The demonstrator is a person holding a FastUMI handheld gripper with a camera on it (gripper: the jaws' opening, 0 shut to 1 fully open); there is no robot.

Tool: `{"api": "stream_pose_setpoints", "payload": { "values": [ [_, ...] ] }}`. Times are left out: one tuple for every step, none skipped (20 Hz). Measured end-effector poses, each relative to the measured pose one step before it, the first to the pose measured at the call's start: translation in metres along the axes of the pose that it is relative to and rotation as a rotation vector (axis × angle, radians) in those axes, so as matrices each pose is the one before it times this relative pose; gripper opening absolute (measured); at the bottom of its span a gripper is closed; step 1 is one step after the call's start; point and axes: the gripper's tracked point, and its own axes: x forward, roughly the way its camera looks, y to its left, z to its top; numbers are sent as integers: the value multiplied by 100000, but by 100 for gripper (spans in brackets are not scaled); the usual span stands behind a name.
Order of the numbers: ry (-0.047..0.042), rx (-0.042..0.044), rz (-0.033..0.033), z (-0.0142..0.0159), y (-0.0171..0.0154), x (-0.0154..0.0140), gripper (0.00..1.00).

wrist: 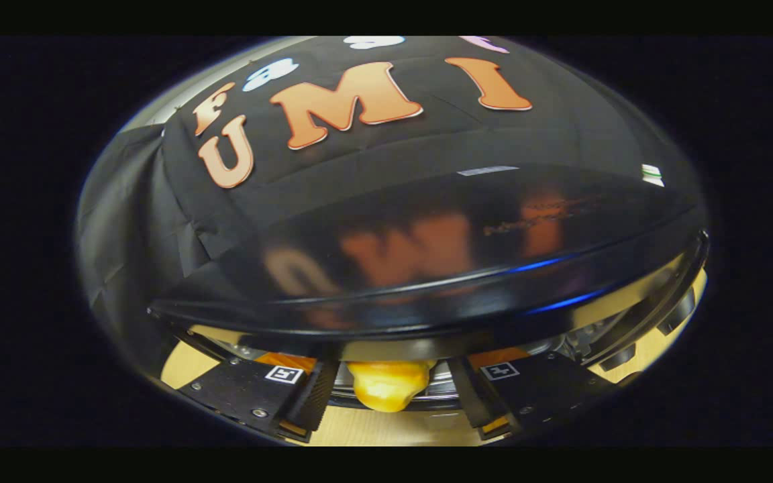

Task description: Open the toaster oven, put the food inside, and close the toaster oven door.

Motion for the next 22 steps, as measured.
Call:
{"api": "stream_pose_setpoints", "payload": {
  "values": [
    [-354, -3547, -734, -184, 137, -38, 81],
    [278, -3372, -1110, -257, 29, -196, 83],
    [-578, -2625, -659, -115, -1, -270, 83],
    [110, -1884, -237, -151, 65, -177, 85],
    [-4, -896, 470, 8, 76, -308, 85],
    [283, -350, 888, -49, 167, -310, 87],
    [466, -108, 1192, -160, 74, -278, 89],
    [723, 233, 1298, -234, 9, -280, 90],
    [293, 265, 1089, -1, 32, -240, 91],
    [-228, 496, 835, 251, 131, -192, 93],
    [-995, 312, 607, 244, -57, -312, 93],
    [-1262, -105, 62, 353, -152, -518, 94],
    [-1269, -645, 24, 303, -144, -598, 95],
    [-727, -961, -494, 221, -178, -696, 96],
    [-985, -1051, -98, 178, -3, -885, 96],
    [-963, -939, 275, 262, -27, -1018, 97],
    [-1565, -972, 796, 254, 150, -1028, 97],
    [-1561, -1051, 674, 364, 165, -1173, 97],
    [-1856, -1300, 481, 309, -25, -1263, 97],
    [-2067, -1627, 441, 499, 92, -1422, 97],
    [-1363, -311, -242, 229, -173, -1180, 97],
    [-620, 566, 859, -31, -15, -1207, 97]
  ]
}}
